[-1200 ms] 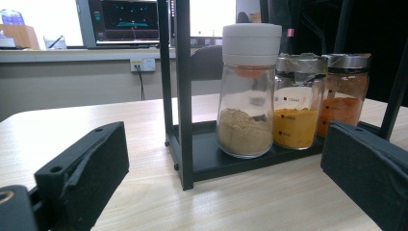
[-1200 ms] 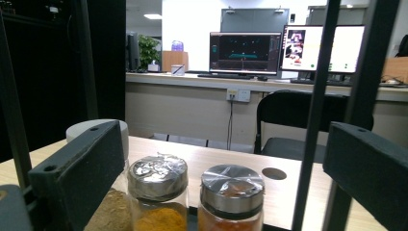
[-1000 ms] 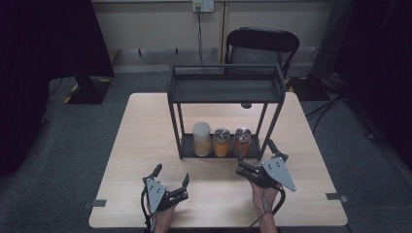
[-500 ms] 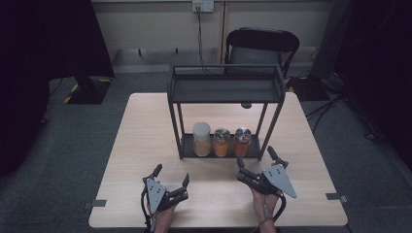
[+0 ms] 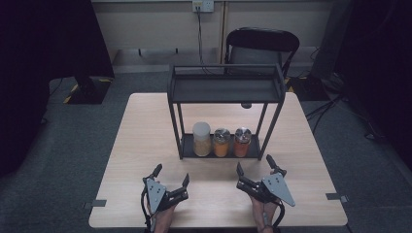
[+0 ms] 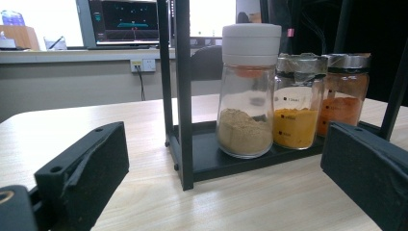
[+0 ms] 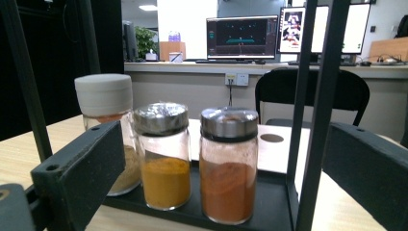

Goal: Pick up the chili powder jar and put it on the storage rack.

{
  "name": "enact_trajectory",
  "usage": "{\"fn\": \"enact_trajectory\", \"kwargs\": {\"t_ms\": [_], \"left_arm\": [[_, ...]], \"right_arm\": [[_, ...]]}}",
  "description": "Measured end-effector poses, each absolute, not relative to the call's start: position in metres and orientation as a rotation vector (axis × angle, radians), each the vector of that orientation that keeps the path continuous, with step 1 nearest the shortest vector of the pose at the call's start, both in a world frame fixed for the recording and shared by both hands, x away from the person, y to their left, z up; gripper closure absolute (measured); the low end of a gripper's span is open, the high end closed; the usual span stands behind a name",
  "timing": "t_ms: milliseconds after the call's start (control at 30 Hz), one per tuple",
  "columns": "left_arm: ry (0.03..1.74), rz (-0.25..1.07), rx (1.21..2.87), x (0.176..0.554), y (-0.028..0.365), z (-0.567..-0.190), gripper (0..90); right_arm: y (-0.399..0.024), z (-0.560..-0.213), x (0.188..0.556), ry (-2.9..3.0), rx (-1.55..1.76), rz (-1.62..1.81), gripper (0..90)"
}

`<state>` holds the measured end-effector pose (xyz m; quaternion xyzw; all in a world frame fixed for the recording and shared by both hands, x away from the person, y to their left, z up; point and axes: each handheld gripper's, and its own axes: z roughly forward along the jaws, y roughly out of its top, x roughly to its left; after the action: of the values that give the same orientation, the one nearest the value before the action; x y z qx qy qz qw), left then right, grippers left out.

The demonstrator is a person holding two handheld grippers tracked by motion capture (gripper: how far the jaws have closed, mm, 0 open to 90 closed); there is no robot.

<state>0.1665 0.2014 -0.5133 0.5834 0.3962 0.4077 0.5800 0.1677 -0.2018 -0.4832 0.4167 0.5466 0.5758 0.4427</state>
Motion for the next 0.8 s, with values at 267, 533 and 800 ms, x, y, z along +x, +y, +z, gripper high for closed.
{"fn": "enact_trajectory", "kwargs": {"t_ms": [267, 533, 800], "left_arm": [[0.926, 0.952, 1.362, 0.167, 0.202, -0.513, 2.2], [0.926, 0.952, 1.362, 0.167, 0.202, -0.514, 2.2], [0.926, 0.952, 1.363, 0.167, 0.202, -0.513, 2.2]], "right_arm": [[-0.201, -0.493, 0.167, 1.371, 1.049, 1.415, 0.4], [-0.199, -0.501, 0.169, 1.398, 1.065, 1.386, 0.4], [-0.200, -0.506, 0.171, 1.406, 1.081, 1.383, 0.8]]}}
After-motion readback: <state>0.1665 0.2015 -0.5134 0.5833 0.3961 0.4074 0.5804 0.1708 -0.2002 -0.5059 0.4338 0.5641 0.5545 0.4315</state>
